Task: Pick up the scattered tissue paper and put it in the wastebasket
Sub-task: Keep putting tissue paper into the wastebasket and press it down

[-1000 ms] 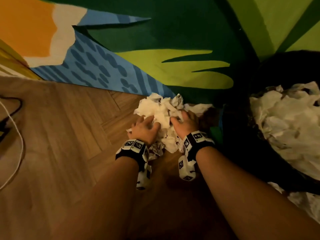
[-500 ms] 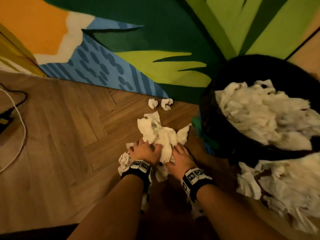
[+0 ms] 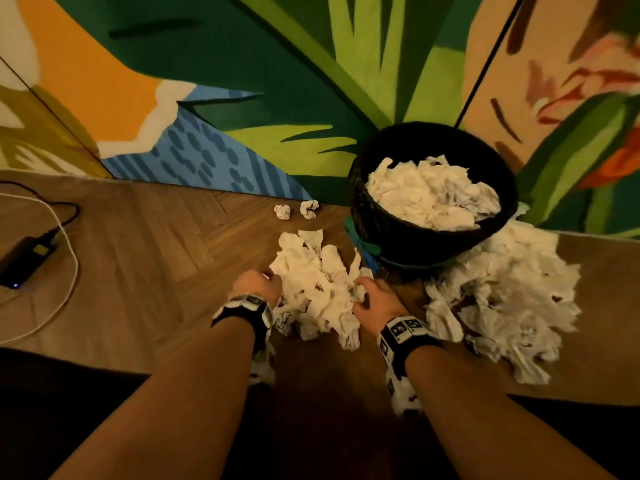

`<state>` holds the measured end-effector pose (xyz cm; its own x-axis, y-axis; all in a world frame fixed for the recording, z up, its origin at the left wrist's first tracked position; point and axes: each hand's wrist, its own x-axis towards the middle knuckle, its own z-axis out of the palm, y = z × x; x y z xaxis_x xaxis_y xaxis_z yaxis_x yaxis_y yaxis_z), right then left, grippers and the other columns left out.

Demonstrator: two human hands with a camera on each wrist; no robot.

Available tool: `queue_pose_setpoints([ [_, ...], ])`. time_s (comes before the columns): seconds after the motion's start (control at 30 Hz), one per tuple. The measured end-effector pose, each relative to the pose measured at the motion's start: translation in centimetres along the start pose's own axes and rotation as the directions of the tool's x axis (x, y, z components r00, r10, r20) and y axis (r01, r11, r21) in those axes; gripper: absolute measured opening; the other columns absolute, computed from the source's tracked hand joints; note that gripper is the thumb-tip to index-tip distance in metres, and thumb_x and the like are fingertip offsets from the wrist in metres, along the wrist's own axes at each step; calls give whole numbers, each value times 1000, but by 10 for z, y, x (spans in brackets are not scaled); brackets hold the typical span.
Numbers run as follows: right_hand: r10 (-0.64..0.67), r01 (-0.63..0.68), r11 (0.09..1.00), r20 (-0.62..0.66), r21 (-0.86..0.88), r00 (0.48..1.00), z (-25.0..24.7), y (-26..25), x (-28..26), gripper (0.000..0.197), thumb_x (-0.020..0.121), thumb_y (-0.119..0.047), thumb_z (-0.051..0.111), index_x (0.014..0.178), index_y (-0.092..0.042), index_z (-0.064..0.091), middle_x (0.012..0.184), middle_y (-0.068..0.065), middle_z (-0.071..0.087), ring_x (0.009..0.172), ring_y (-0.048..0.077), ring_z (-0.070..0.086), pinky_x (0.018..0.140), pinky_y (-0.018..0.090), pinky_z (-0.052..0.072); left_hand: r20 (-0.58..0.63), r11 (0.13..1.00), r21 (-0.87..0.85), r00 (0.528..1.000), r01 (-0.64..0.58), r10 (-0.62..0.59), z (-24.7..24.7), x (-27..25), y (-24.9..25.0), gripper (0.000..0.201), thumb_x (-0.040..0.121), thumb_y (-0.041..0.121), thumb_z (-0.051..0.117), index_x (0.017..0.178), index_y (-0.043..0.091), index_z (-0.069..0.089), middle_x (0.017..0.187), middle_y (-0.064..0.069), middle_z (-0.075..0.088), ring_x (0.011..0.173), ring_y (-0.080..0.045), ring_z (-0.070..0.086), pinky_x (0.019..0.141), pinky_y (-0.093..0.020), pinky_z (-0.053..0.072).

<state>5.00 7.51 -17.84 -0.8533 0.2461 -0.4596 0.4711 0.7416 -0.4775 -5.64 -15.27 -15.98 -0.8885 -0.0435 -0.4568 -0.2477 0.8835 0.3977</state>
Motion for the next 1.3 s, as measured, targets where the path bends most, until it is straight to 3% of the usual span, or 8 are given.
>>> queue_pose_setpoints([
  [0.13,49,-50,989,10,136,999,13,-5,-15,45,89,-29,58,130,-37,43,134,8,43,110,32,56,89,38,52,114,976,33,971,-213,208,35,-28,15,27,90,42,54,115,30,55,90,-1,70,85,-25,66,80,-36,55],
  [0.33,151,-148,969,5,199,989,38,-1,-12,47,87,-30,63,129,-37,41,114,2,56,100,23,59,84,35,52,222,975,55,955,-216,199,87,-30,15,59,92,43,56,147,28,38,142,-7,53,128,-30,51,105,-34,41],
  [0.6,233,-202,916,-51,347,971,31,3,1,31,100,-14,45,126,-15,62,127,11,62,116,28,58,94,31,46,-162,902,-388,977,-192,138,71,-19,23,24,85,30,60,66,17,54,82,-7,61,73,-25,54,70,-33,44],
  [0.77,489,-361,634,8,684,872,13,16,5,38,102,-17,41,137,-4,50,138,15,52,128,32,48,101,35,39,-205,690,-720,972,-70,-116,48,-10,17,35,82,8,59,61,18,34,77,-32,62,70,-38,67,69,-53,55],
  [0.87,531,-299,450,17,842,847,8,21,-1,37,88,-36,63,113,-9,62,113,6,63,110,33,59,95,40,45,-242,694,-715,960,-80,-139,47,-12,18,28,84,12,54,68,19,32,65,-15,45,63,-31,50,61,-48,48],
  [1.03,486,-192,577,-144,794,862,12,30,-2,21,94,-24,64,105,-9,55,107,13,70,102,32,66,93,40,51,-35,964,-205,985,-170,166,69,-32,5,16,90,40,58,85,27,49,70,1,63,66,-20,60,60,-29,48],
  [1.17,490,-212,691,-233,691,840,13,34,-6,42,93,-41,61,122,-12,53,112,13,63,105,33,60,80,30,40,290,925,111,902,-364,320,81,-43,-3,23,94,41,53,116,35,48,98,-3,69,89,-23,66,81,-37,56],
  [1.3,240,-203,906,-56,372,969,29,39,-9,31,90,-31,64,119,-35,52,113,2,60,97,24,62,77,29,48,446,836,254,826,-487,346,89,-51,7,53,96,43,53,145,41,32,130,-9,61,114,-30,60,95,-39,50],
])
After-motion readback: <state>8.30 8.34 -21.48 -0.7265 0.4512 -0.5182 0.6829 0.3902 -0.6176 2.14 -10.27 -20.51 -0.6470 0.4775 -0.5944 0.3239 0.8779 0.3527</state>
